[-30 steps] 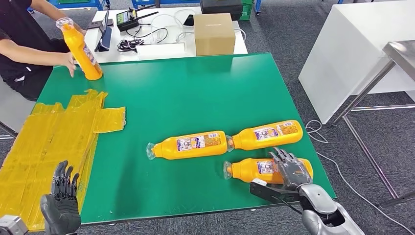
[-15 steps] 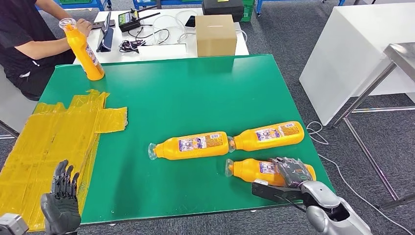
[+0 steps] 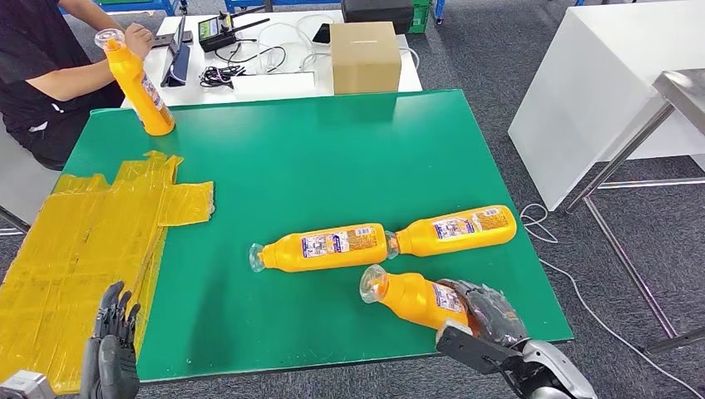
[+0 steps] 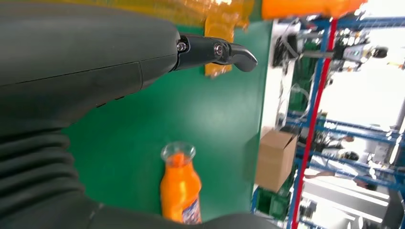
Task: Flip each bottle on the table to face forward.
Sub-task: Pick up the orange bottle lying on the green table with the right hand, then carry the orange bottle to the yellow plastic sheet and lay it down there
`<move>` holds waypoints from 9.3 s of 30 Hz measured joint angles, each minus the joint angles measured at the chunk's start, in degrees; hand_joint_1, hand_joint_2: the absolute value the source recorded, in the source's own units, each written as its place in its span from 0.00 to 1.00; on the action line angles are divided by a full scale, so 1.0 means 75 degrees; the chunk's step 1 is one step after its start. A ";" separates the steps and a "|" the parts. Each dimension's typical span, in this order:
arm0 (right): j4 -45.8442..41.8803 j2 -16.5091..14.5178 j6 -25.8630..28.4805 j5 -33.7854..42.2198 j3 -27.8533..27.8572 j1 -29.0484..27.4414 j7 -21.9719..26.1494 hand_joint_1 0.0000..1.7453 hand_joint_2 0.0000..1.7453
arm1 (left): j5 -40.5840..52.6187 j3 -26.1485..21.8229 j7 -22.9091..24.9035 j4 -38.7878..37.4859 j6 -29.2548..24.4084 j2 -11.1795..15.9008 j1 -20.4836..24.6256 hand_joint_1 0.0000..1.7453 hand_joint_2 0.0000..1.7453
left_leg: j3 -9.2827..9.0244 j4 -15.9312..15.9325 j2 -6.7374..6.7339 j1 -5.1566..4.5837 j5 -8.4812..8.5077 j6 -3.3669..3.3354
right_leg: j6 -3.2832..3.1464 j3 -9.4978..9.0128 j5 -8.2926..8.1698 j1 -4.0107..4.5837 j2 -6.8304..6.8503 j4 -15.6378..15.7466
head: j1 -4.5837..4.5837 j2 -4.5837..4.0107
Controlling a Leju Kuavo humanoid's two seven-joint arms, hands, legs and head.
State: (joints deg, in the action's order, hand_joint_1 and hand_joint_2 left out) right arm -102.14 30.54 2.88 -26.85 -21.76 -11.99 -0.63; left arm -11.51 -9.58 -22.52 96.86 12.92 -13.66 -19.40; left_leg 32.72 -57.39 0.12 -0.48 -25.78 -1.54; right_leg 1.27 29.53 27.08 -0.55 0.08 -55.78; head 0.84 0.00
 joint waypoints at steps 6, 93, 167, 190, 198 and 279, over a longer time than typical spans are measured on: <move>-0.0510 -0.0618 0.0128 0.0567 -0.0066 0.0090 0.0527 1.00 1.00 | -0.0301 0.0638 -0.0037 0.0154 0.0154 0.0059 -0.0137 0.00 1.00 | 0.0006 0.0002 0.0000 0.0009 0.0000 0.0001 | -0.0003 0.0005 0.0003 0.0013 0.0004 0.0000 | -0.0004 0.0000; 0.3988 -0.5059 0.1305 -0.1037 -0.3824 0.4004 -0.0077 1.00 1.00 | -0.2046 0.3249 0.0404 0.0989 -0.1121 0.1010 0.0427 0.00 1.00 | 0.0053 0.0001 0.0004 0.0015 0.0017 0.0010 | -0.0002 0.0047 0.0000 0.0016 0.0010 -0.0006 | -0.0004 0.0000; 0.5561 -0.4804 0.1871 -0.0678 -0.2468 0.5462 -0.0180 1.00 1.00 | -0.1183 0.2998 0.0809 0.0857 -0.1492 0.1201 0.2653 0.00 1.00 | 0.0061 -0.0019 0.0025 0.0018 0.0108 0.0001 | 0.0028 0.0112 -0.0075 0.0015 0.0034 -0.0010 | -0.0007 0.0000; 0.4009 -0.3864 0.0752 0.0807 -0.0764 0.6887 0.0283 1.00 1.00 | 0.1808 0.2917 0.1841 -0.1603 -0.2430 0.1604 0.7092 0.00 1.00 | 0.0128 -0.0026 0.0014 0.0015 0.0163 0.0004 | 0.0030 0.0175 -0.0132 0.0015 0.0029 -0.0019 | -0.0007 0.0000; 0.3750 -0.3817 0.0849 0.0816 -0.0644 0.6762 0.0435 0.99 1.00 | 0.2068 0.3231 0.1630 -0.1741 -0.2503 0.1436 0.7161 0.00 1.00 | 0.0134 -0.0026 0.0010 0.0018 0.0162 0.0004 | 0.0030 0.0183 -0.0132 0.0016 0.0024 -0.0019 | -0.0007 0.0000; 0.7113 -0.6686 0.2067 -0.2793 -0.3947 0.8009 -0.1272 0.96 1.00 | -0.3322 0.3115 0.2181 -0.1331 -0.0650 0.1367 0.5627 0.00 1.00 | 0.0156 -0.0024 -0.0005 0.0023 0.0168 0.0013 | 0.0026 0.0216 -0.0129 0.0019 0.0005 -0.0039 | -0.0007 0.0000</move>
State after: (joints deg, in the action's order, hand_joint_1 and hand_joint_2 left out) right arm -48.78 -19.61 18.38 -47.80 -51.36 48.08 -10.16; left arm -36.42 13.78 -6.17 86.88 8.05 -3.41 22.80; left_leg 33.88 -57.57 0.08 -0.31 -24.52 -1.44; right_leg 1.46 31.15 26.11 -0.41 0.12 -56.07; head 0.79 0.00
